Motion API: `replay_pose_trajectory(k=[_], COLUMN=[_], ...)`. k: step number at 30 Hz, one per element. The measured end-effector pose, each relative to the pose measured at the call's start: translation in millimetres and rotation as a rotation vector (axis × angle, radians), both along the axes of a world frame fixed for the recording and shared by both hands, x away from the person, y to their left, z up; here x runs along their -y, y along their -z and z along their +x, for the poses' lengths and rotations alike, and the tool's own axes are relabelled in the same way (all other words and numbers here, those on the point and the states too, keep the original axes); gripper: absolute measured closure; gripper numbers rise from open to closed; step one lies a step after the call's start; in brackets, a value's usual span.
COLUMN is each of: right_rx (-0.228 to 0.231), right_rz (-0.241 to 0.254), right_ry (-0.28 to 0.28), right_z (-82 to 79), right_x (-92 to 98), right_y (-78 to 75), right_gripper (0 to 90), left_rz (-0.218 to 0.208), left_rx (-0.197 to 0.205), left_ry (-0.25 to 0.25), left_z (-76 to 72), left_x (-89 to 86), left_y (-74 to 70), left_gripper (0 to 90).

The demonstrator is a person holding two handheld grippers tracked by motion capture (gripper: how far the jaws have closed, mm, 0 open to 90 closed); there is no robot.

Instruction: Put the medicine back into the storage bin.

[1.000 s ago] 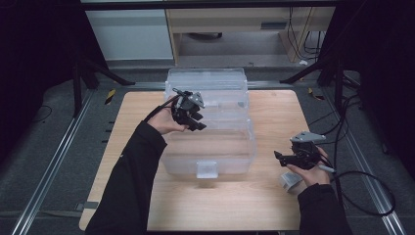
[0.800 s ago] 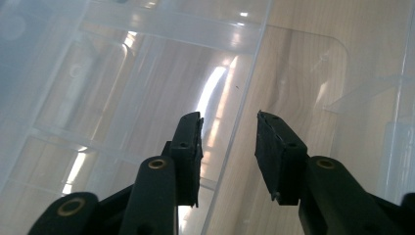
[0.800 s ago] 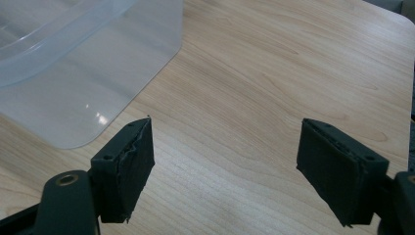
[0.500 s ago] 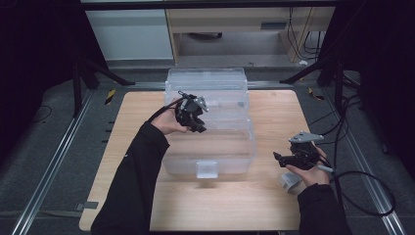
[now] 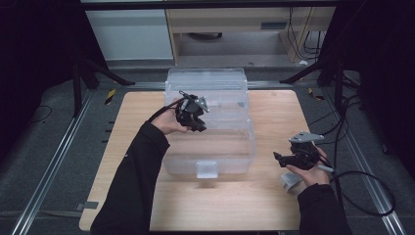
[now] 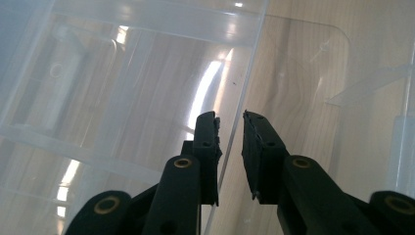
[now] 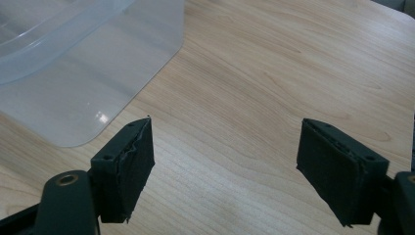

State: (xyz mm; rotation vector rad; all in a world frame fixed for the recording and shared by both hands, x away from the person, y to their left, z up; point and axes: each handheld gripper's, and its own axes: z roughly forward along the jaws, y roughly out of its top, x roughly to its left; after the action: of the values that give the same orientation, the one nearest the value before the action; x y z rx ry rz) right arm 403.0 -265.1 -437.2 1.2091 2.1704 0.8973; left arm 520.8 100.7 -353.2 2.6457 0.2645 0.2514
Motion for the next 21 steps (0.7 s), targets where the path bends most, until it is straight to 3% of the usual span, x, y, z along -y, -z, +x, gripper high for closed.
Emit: replay_pose_trajectory(k=[11, 15, 16, 18, 20, 21], right_rx=[0.013, 0.012, 0.012, 0.015, 0.017, 0.017], right_rz=[0.015, 0.014, 0.014, 0.019, 0.025, 0.027], right_ry=[0.004, 0.004, 0.004, 0.007, 0.007, 0.008], right_z=[-4.3, -5.0, -5.0, -6.6, -7.5, -8.4], right_x=[2.0, 3.0, 3.0, 3.5, 3.8, 4.2], right_y=[-6.1, -7.1, -7.1, -8.6, -9.3, -10.2], right_gripper=[23.1, 22.6, 22.6, 22.2, 21.9, 21.5], left_rz=[-0.045, -0.063, -0.075, -0.138, -0.154, -0.161], left_rx=[0.028, 0.036, 0.046, 0.062, 0.069, 0.089], left_ry=[-0.016, -0.034, -0.035, -0.067, -0.085, -0.122], left_z=[-4.7, -8.2, -10.4, -19.8, -23.8, -30.2], left_x=[-6.7, -10.7, -12.6, -20.4, -23.9, -28.7], left_y=[-11.4, -16.8, -18.6, -26.0, -29.5, -35.5], left_gripper=[78.4, 74.5, 74.5, 68.2, 62.4, 62.4])
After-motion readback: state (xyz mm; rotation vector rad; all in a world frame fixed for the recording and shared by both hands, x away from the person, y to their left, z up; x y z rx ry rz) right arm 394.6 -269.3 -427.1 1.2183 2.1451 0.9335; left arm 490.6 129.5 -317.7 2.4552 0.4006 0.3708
